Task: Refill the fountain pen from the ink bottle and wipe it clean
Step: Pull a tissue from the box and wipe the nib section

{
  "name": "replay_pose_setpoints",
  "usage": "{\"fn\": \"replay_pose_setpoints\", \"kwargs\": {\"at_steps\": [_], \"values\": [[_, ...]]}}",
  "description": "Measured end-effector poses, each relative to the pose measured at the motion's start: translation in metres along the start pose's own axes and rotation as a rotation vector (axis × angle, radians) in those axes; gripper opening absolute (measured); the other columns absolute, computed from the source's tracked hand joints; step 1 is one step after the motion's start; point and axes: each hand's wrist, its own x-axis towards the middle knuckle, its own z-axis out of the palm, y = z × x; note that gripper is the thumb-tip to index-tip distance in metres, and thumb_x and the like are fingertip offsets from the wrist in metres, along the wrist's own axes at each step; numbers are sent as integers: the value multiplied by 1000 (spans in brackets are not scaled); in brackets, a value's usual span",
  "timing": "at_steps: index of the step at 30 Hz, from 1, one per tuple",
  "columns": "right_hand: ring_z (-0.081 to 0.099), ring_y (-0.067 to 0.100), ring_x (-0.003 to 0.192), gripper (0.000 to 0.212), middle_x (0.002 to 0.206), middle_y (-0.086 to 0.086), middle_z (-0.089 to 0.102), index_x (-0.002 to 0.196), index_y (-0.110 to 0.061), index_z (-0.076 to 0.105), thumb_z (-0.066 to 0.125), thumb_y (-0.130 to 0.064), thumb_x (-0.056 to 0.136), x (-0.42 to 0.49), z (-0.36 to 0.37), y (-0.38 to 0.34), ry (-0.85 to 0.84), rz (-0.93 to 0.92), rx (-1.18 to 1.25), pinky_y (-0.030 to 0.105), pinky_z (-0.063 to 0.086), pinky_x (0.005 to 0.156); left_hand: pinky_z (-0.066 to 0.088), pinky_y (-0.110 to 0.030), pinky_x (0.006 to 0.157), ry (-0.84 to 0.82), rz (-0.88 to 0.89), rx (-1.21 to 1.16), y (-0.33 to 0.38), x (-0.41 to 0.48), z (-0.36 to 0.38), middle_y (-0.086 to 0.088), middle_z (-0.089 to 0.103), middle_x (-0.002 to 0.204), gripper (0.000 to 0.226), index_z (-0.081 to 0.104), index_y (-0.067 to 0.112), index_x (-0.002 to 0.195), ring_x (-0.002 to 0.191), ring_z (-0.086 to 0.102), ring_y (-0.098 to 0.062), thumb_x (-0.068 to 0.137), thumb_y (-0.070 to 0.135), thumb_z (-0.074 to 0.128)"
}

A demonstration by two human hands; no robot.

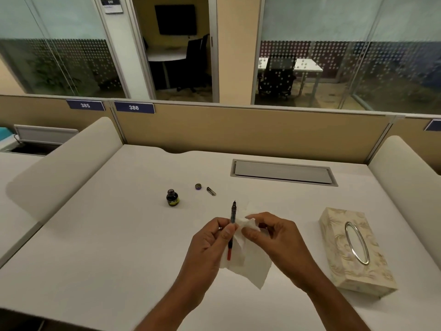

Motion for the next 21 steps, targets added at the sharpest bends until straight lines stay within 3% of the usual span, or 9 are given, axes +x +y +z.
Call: {"fn": "replay_pose_setpoints", "kwargs": {"at_steps": [8,11,13,16,19,21], "values": [[70,15,80,8,85,-8,76,88,-29,76,71,-24,92,28,48,-1,253,-13,-49,38,61,73,49,-8,71,-19,41,40,4,21,-49,11,76,90,27,72,35,91,82,67,1,87,54,53],[72,18,79,9,83,-8,77,86,-28,77,71,-24,92,42,62,-7,414,-1,33,41,61,73,52,-13,77,-25,55,65,3,29,-72,9,77,94,27,72,34,94,89,69,-7,89,55,55],[72,21,80,10,82,-6,77,85,-29,77,71,-24,92,50,70,-13,466,-11,88,41,61,72,56,-24,86,-39,40,100,-1,33,-82,9,77,98,23,72,35,98,95,70,-15,93,51,56],[73,23,82,9,83,-2,78,86,-27,78,72,-23,91,59,85,-21,463,7,171,37,62,72,58,-34,89,-63,3,130,-6,39,-91,4,76,100,20,72,37,97,97,71,-23,95,50,57],[72,23,80,10,83,3,78,87,-17,79,71,-19,91,66,95,-28,402,101,327,32,60,72,59,-18,79,-70,-16,105,-4,41,-95,9,77,101,26,72,40,97,96,73,-19,88,58,56],[71,22,81,11,86,7,77,88,-13,79,69,-14,91,68,98,-31,323,176,446,38,59,80,56,-13,77,-65,-22,70,-2,41,-95,12,78,102,25,73,41,96,96,74,-18,86,57,56]]}}
